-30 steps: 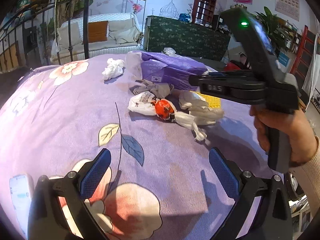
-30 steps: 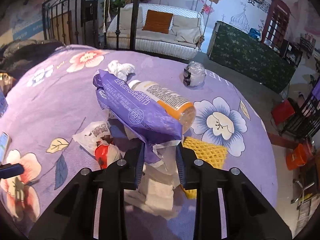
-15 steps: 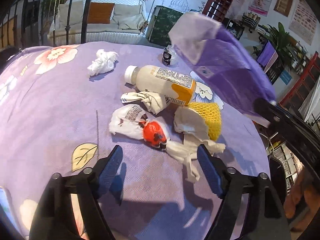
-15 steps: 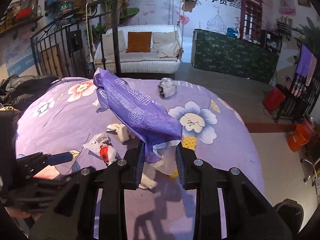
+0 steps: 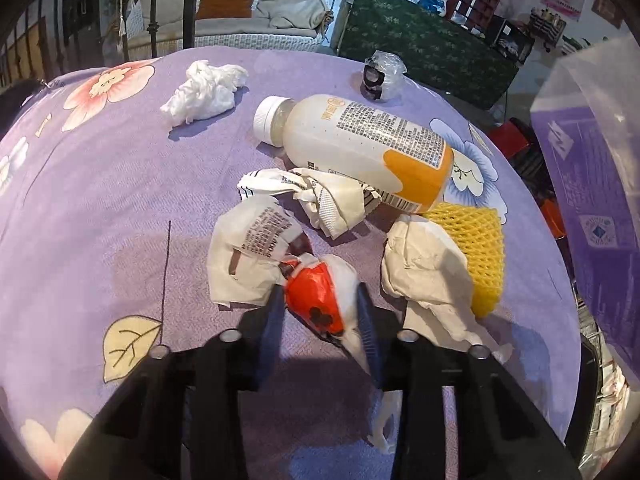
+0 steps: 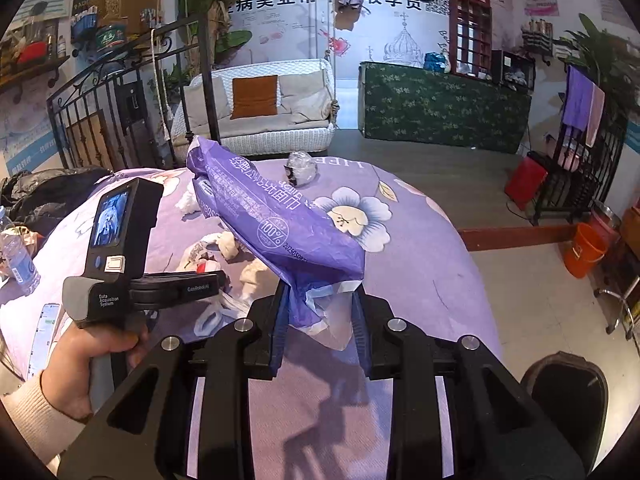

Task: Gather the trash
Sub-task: 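Grasp the orange-and-white plastic bag with the left tool while the right tool carries the wrapper, then carry the wrapper and bag to the black bin and release both, then lift both open tools from the bin back over the table, then grasp the white tissue with the right tool while the left tool grasps the white cloth, then carry the tissue and cloth to the bin and release the tissue with the right tool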

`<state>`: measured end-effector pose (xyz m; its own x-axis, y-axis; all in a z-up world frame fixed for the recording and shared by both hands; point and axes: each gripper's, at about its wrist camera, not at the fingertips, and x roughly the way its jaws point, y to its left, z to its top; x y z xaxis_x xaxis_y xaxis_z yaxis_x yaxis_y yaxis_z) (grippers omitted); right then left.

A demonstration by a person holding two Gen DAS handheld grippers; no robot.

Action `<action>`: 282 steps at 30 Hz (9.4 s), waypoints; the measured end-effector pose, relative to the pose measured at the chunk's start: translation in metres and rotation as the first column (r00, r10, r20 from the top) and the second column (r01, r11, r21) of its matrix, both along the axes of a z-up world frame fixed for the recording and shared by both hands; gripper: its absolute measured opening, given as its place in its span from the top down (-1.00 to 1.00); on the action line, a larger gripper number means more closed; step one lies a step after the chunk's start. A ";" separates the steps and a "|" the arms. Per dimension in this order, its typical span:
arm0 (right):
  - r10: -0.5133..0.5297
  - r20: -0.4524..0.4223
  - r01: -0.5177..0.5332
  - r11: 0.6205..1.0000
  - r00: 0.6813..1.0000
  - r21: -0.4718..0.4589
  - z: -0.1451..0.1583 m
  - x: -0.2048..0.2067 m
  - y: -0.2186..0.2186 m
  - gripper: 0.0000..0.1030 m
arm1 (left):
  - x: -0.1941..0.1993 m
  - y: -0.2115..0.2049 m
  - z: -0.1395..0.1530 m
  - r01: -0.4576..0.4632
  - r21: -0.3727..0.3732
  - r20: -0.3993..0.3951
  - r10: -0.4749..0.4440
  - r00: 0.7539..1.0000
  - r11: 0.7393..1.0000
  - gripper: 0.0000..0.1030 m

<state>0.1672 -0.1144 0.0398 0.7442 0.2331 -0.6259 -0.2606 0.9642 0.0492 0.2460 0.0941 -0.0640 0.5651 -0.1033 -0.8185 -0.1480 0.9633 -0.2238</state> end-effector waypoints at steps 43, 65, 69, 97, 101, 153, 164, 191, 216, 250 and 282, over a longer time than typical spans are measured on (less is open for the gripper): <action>-0.480 -0.079 0.485 0.869 0.874 0.097 -0.033 -0.132 -0.199 0.44 | -0.164 -0.171 0.070 0.504 -0.005 0.316 -0.477 0.820 0.864 0.52; -0.684 -0.252 0.718 0.693 0.685 0.071 -0.109 -0.132 -0.293 0.04 | -0.173 -0.272 0.044 0.714 0.047 0.249 -0.701 0.669 0.698 0.52; -0.701 -0.221 0.728 0.683 0.678 0.064 -0.100 -0.139 -0.297 -0.06 | -0.173 -0.284 0.037 0.734 0.046 0.226 -0.722 0.654 0.678 0.52; -0.791 -0.050 0.791 0.602 0.610 0.107 -0.029 -0.194 -0.321 -0.32 | -0.156 -0.375 -0.001 0.835 0.105 0.080 -0.842 0.534 0.540 0.51; -0.795 -0.048 0.794 0.597 0.605 0.110 -0.028 -0.197 -0.326 -0.32 | -0.156 -0.380 0.000 0.838 0.087 0.092 -0.842 0.532 0.539 0.00; -0.116 -0.161 0.134 0.986 0.980 0.102 -0.055 -0.047 -0.071 -0.71 | -0.140 -0.062 0.030 0.278 0.122 0.197 -0.298 0.934 0.953 -0.88; 0.128 -0.220 -0.121 0.992 0.967 0.044 -0.070 0.024 0.040 -0.48 | -0.122 0.004 0.035 0.153 0.135 0.199 -0.178 0.964 0.979 -0.88; 0.188 -0.251 -0.176 0.982 0.950 0.070 -0.057 0.051 0.059 0.89 | -0.045 0.024 0.032 0.112 0.110 0.173 -0.130 0.976 0.988 -0.87; 0.073 -0.201 -0.041 0.987 0.977 0.158 -0.036 0.012 0.003 0.88 | 0.056 -0.031 -0.004 0.225 0.411 0.019 -0.255 0.967 0.883 0.16; -0.019 -0.140 0.047 0.979 0.990 0.199 -0.040 -0.049 -0.043 0.88 | -0.115 -0.070 0.064 0.273 0.212 0.277 -0.325 0.904 0.938 0.41; -0.533 -0.288 0.582 0.803 0.796 0.125 -0.092 -0.129 -0.258 0.88 | -0.164 -0.233 0.055 0.636 0.111 0.285 -0.637 0.716 0.764 0.41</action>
